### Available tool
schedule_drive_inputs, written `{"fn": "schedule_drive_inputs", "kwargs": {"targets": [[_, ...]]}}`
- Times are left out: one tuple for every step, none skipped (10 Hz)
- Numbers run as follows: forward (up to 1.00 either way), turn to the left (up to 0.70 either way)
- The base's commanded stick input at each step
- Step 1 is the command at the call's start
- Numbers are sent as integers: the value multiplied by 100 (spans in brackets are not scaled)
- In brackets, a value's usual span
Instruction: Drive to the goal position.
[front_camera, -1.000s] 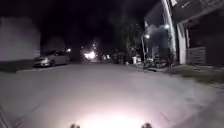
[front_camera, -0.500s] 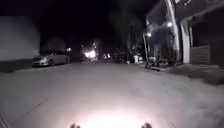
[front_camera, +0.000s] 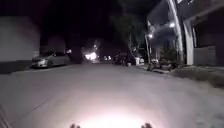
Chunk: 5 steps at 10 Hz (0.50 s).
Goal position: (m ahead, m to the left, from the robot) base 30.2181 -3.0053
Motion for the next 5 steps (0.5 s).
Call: {"fn": "schedule_drive_inputs", "kwargs": {"targets": [[60, 0], [60, 0], [60, 0], [60, 0], [60, 0]]}}
